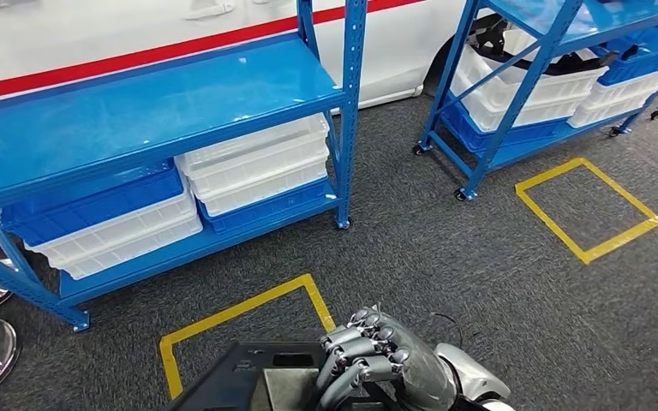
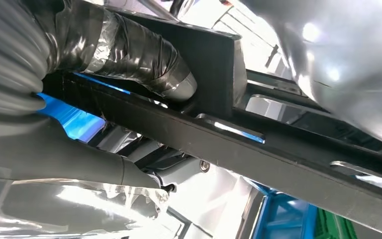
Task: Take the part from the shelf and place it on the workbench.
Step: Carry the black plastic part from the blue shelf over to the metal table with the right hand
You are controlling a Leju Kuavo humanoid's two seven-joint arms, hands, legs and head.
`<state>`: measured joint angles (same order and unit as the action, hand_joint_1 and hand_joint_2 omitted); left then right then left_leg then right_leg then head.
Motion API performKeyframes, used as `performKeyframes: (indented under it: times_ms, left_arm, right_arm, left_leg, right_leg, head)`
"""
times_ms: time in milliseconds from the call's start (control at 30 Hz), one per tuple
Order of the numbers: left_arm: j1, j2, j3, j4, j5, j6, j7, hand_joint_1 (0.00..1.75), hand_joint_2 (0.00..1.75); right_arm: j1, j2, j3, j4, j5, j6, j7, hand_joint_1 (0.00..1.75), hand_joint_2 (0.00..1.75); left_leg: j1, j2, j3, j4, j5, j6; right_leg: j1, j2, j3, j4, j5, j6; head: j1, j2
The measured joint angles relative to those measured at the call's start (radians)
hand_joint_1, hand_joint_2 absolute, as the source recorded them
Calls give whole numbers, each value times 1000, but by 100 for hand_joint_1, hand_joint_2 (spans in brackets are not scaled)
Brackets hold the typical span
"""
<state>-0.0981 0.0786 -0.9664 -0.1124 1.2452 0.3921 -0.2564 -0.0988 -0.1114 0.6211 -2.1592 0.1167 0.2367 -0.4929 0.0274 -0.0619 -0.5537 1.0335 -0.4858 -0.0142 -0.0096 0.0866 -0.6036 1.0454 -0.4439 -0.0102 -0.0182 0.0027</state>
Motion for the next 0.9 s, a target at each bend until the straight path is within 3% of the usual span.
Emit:
performKeyframes:
  times_ms: [67,133,167,233,300,333,367,400,467,500,567,600,667,733,800,833,900]
  left_arm:
    - [-1,0,-10,0,1,-10,-1,0,175]
    - [-3,3,-22,1,0,-13,0,0,175]
    - [-4,5,-28,1,0,-13,3,0,175]
    - [-1,11,-42,2,1,-11,7,0,175]
    - [4,16,-53,3,7,-11,7,0,175]
    - [4,17,-58,4,10,-12,6,0,175]
    - [4,19,-63,4,12,-13,5,0,175]
    - [4,19,-68,4,13,-13,4,0,175]
    - [2,20,-78,4,13,-13,3,0,175]
    - [2,20,-83,5,13,-13,2,0,175]
    - [-1,21,-90,5,13,-13,1,0,175]
    - [-3,22,-92,5,13,-12,1,0,175]
    - [-5,24,-94,5,19,-17,-7,0,175]
    - [-4,29,-94,5,36,-29,-26,0,175]
    - [-2,36,-94,6,55,-44,-48,0,175]
    - [0,41,-94,6,64,-51,-59,0,175]
    - [-1,51,-95,6,78,-62,-78,0,175]
  right_arm:
    - [-4,-2,3,0,-5,-6,-5,175,175]
    - [-2,-11,3,0,-15,-14,-18,175,175]
    - [2,-18,2,0,-21,-12,-31,175,175]
    - [20,-33,-7,0,-28,2,-61,175,175]
    - [52,-43,-21,2,-22,17,-85,175,175]
    - [68,-47,-28,3,-17,20,-92,175,175]
    - [83,-51,-36,5,-10,21,-98,175,175]
    - [97,-53,-43,6,-3,20,-103,175,175]
    - [117,-54,-56,8,9,19,-112,175,175]
    - [125,-54,-61,9,12,19,-115,175,175]
    - [140,-54,-68,10,16,19,-118,175,175]
    - [147,-54,-71,11,17,19,-119,175,175]
    - [155,-52,-76,12,10,21,-120,175,175]
    - [164,-42,-85,17,-10,31,-123,175,175]
    - [174,-24,-102,31,-33,47,-132,175,175]
    - [178,-15,-112,39,-44,55,-139,175,175]
    - [180,4,-133,52,-58,70,-153,175,175]
  left_leg:
    - [-3,12,-1,-1,2,12]
    - [-2,34,-1,-7,9,28]
    - [-2,46,-2,-9,11,34]
    - [-6,69,-6,-10,13,42]
    - [-10,94,-10,-10,13,43]
    - [-11,106,-11,-9,13,43]
    - [-13,117,-10,-9,12,43]
    - [-14,127,-9,-9,12,42]
    - [-19,145,-5,-10,9,37]
    - [-21,154,-4,-10,7,33]
    - [-22,173,2,-14,6,21]
    - [-21,174,4,-13,3,15]
    - [-18,137,-8,27,-29,7]
    - [-15,84,-58,140,-95,1]
    - [-15,69,-107,244,-131,-3]
    - [-15,68,-112,252,-122,-4]
    - [-14,57,-72,158,-55,-2]
  right_leg:
    - [-3,18,-9,0,6,14]
    - [-3,-4,-19,18,-6,23]
    - [-3,-28,-35,53,-29,27]
    - [-3,-72,-91,174,-97,34]
    - [-5,-81,-134,269,-132,36]
    - [-4,-83,-129,266,-121,34]
    - [-3,-88,-103,222,-94,30]
    - [0,-102,-62,151,-62,23]
    - [10,-135,3,31,-28,7]
    - [15,-144,16,3,-25,0]
    - [19,-130,14,-7,-24,-10]
    - [16,-119,16,-13,-20,-14]
    - [8,-100,23,-26,-9,-26]
    - [5,-81,23,-30,-3,-33]
    - [6,-58,19,-26,-3,-34]
    - [6,-45,17,-22,-3,-34]
    - [6,-19,15,-14,-5,-32]
  head:
    - [0,0]
    - [0,0]
    - [0,0]
    - [0,0]
    - [0,0]
    - [0,0]
    - [0,0]
    - [0,0]
    - [0,0]
    - [0,0]
    - [0,0]
    - [0,0]
    - [0,0]
    - [0,0]
    - [0,0]
    - [0,0]
    - [0,0]
